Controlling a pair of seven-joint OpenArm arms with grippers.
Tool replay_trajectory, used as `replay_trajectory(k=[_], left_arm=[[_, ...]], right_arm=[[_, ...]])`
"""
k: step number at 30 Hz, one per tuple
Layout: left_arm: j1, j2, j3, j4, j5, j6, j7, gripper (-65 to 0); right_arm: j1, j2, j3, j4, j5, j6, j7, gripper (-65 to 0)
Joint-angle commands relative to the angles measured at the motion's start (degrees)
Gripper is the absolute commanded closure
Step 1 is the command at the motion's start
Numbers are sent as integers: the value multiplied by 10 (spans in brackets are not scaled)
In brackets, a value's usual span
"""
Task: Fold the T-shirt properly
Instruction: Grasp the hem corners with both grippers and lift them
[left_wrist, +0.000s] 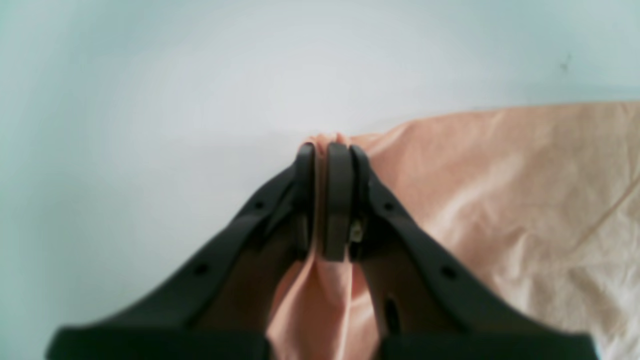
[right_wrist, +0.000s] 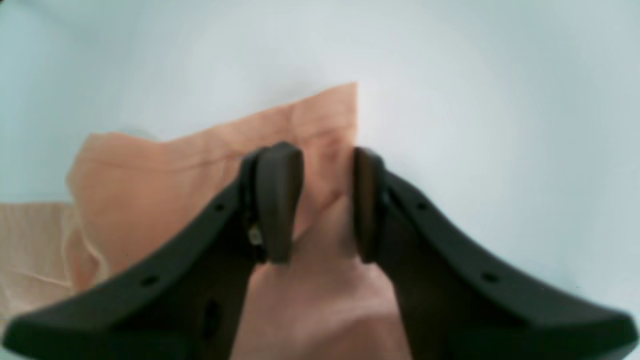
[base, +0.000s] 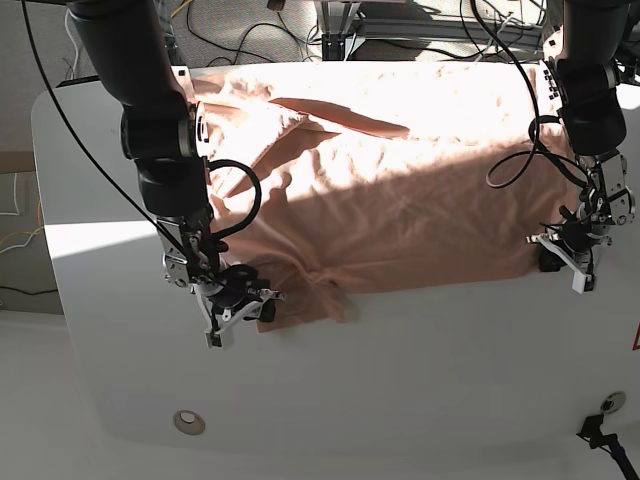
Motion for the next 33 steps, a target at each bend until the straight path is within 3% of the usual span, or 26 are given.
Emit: replay_trajectory(k=[1, 6, 9, 16, 20, 23, 26, 33], left_arm=[[-4, -9, 1, 2, 16, 1, 23, 0], [-4, -9, 1, 2, 16, 1, 22, 0], [-4, -9, 1, 2, 16, 1, 21, 0], [-6, -9, 1, 2, 16, 1, 20, 0], [-7, -9, -1, 3, 14, 1, 14, 0], [0, -9, -4, 34, -1, 0, -30, 0], [47, -9, -3, 89, -36, 0, -61, 0], [131, -8, -30, 198, -50, 1, -109, 0]], right_arm=[[16, -3, 0, 6, 3, 5, -4, -132], [16, -4, -1, 6, 3, 5, -3, -160], [16, -4, -28, 6, 3, 5, -3, 0], [16, -4, -62, 37, 4, 8, -8, 0], [-21, 2, -60, 143, 4, 7, -52, 0], [-56, 16, -59, 236, 4, 6, -96, 0], [-96, 22, -58, 327, 4, 6, -134, 0], [-201, 59, -35, 545, 4, 5, -230, 0]])
